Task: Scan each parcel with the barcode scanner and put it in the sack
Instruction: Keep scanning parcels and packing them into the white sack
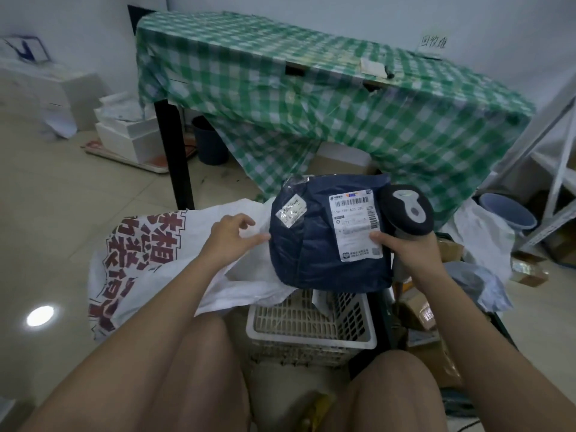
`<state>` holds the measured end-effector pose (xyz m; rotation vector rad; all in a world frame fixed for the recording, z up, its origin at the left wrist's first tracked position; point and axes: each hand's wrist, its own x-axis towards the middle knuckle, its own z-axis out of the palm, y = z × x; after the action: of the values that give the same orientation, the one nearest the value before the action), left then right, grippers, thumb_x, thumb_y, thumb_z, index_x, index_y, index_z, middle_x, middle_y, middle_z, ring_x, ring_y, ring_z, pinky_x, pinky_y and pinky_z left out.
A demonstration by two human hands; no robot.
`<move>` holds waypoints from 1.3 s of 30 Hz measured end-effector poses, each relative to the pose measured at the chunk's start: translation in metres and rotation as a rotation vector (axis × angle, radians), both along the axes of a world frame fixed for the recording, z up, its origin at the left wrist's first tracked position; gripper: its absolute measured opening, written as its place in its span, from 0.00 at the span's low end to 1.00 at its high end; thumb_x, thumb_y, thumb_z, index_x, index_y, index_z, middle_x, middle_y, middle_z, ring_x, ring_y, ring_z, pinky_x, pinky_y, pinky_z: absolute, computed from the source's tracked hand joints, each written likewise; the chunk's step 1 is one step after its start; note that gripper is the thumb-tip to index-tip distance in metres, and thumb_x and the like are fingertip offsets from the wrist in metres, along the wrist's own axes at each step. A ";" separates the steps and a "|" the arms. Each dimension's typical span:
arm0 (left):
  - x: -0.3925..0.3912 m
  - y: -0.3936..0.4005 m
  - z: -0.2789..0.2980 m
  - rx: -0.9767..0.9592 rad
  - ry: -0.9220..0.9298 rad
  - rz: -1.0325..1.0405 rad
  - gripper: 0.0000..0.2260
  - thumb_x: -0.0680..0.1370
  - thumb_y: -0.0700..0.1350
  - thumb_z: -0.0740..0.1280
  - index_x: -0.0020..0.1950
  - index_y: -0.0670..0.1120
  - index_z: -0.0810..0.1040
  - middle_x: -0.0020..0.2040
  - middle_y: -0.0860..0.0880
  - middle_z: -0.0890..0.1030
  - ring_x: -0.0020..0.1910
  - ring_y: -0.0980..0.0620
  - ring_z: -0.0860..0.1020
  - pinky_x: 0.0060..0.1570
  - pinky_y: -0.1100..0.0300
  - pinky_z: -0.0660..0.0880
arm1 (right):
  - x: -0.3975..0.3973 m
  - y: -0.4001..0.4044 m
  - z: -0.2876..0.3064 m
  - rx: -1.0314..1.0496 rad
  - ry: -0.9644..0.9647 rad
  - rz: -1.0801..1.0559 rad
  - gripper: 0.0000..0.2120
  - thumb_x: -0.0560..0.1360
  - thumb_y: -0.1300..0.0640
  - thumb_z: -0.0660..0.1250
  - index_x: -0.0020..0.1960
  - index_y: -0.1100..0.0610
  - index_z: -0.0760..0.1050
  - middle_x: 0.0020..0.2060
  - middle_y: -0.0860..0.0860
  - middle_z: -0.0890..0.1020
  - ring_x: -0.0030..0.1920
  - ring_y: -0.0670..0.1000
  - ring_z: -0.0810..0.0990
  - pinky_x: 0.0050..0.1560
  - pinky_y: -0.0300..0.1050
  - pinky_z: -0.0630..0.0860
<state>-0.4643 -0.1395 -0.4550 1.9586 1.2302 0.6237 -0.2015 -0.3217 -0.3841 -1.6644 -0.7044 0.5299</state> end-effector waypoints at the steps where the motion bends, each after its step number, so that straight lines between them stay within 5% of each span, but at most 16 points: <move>1: -0.004 -0.001 -0.002 -0.003 0.142 -0.068 0.17 0.70 0.59 0.73 0.51 0.51 0.77 0.50 0.51 0.76 0.51 0.50 0.74 0.52 0.53 0.73 | -0.003 0.001 0.002 0.017 0.005 -0.010 0.17 0.67 0.66 0.77 0.53 0.56 0.78 0.51 0.51 0.81 0.55 0.51 0.80 0.54 0.50 0.77; 4: -0.011 0.000 -0.001 0.073 0.342 -0.072 0.14 0.74 0.54 0.71 0.36 0.48 0.72 0.36 0.50 0.74 0.40 0.47 0.75 0.38 0.56 0.68 | -0.016 0.007 0.008 0.080 0.008 -0.021 0.17 0.68 0.67 0.75 0.55 0.58 0.77 0.50 0.50 0.80 0.51 0.48 0.79 0.48 0.43 0.74; 8: -0.027 0.017 0.025 0.091 -0.016 0.157 0.17 0.78 0.49 0.68 0.33 0.42 0.71 0.31 0.44 0.70 0.32 0.47 0.68 0.35 0.56 0.62 | -0.031 0.025 0.007 0.126 -0.018 -0.015 0.17 0.68 0.65 0.76 0.54 0.56 0.78 0.50 0.48 0.82 0.50 0.45 0.80 0.51 0.42 0.76; 12: -0.043 0.046 0.063 0.001 -0.306 0.296 0.13 0.78 0.46 0.68 0.43 0.37 0.80 0.38 0.43 0.76 0.36 0.51 0.70 0.39 0.58 0.65 | -0.059 0.053 -0.001 0.170 -0.044 0.059 0.17 0.67 0.65 0.77 0.51 0.51 0.78 0.45 0.39 0.81 0.43 0.31 0.79 0.42 0.29 0.75; 16: -0.060 0.070 0.089 0.027 -0.400 0.306 0.08 0.79 0.45 0.66 0.45 0.42 0.79 0.41 0.46 0.75 0.42 0.52 0.70 0.36 0.59 0.65 | -0.092 0.090 -0.014 0.169 -0.064 0.095 0.24 0.66 0.62 0.79 0.60 0.58 0.77 0.52 0.47 0.82 0.52 0.43 0.81 0.51 0.40 0.78; 20: -0.080 0.093 0.109 0.097 -0.511 0.398 0.06 0.80 0.47 0.66 0.45 0.47 0.78 0.43 0.49 0.76 0.42 0.55 0.72 0.39 0.61 0.68 | -0.132 0.134 -0.023 0.197 -0.145 0.150 0.26 0.68 0.61 0.77 0.63 0.59 0.73 0.55 0.47 0.80 0.55 0.45 0.78 0.52 0.38 0.76; 24: -0.093 0.111 0.116 0.129 -0.518 0.429 0.07 0.79 0.47 0.66 0.44 0.46 0.80 0.38 0.51 0.77 0.38 0.57 0.72 0.41 0.62 0.69 | -0.163 0.177 -0.036 -0.095 -0.350 0.395 0.22 0.71 0.54 0.73 0.63 0.54 0.72 0.55 0.52 0.82 0.55 0.55 0.80 0.53 0.53 0.78; 27: -0.094 0.115 0.108 0.128 -0.517 0.418 0.08 0.80 0.46 0.66 0.48 0.43 0.82 0.40 0.51 0.79 0.38 0.59 0.73 0.43 0.62 0.70 | -0.173 0.182 -0.045 -0.125 -0.270 0.433 0.23 0.70 0.54 0.76 0.61 0.55 0.73 0.55 0.53 0.82 0.56 0.55 0.79 0.55 0.54 0.77; 33: -0.077 0.111 0.086 0.122 -0.417 0.419 0.14 0.81 0.49 0.63 0.39 0.43 0.77 0.32 0.52 0.72 0.32 0.57 0.68 0.35 0.60 0.65 | -0.133 0.143 -0.042 -0.060 0.017 0.379 0.14 0.71 0.67 0.73 0.53 0.57 0.75 0.44 0.44 0.80 0.49 0.45 0.79 0.45 0.34 0.76; 36: -0.059 0.106 0.079 0.133 -0.418 0.425 0.15 0.80 0.49 0.62 0.40 0.40 0.76 0.35 0.46 0.71 0.35 0.52 0.68 0.38 0.58 0.64 | -0.101 0.116 -0.048 -0.103 0.009 0.257 0.05 0.71 0.67 0.72 0.45 0.61 0.78 0.34 0.46 0.80 0.38 0.45 0.77 0.36 0.36 0.74; 39: -0.049 0.105 0.077 0.142 -0.418 0.477 0.16 0.80 0.50 0.61 0.40 0.39 0.75 0.35 0.47 0.71 0.36 0.51 0.68 0.39 0.57 0.64 | -0.078 0.101 -0.066 -0.162 0.016 0.168 0.13 0.71 0.67 0.71 0.34 0.55 0.73 0.25 0.44 0.76 0.28 0.39 0.73 0.32 0.37 0.71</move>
<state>-0.5130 -0.0343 -0.3775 1.5275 1.4098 1.3182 -0.2796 -0.2202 -0.4497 -1.7582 -0.8118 0.7356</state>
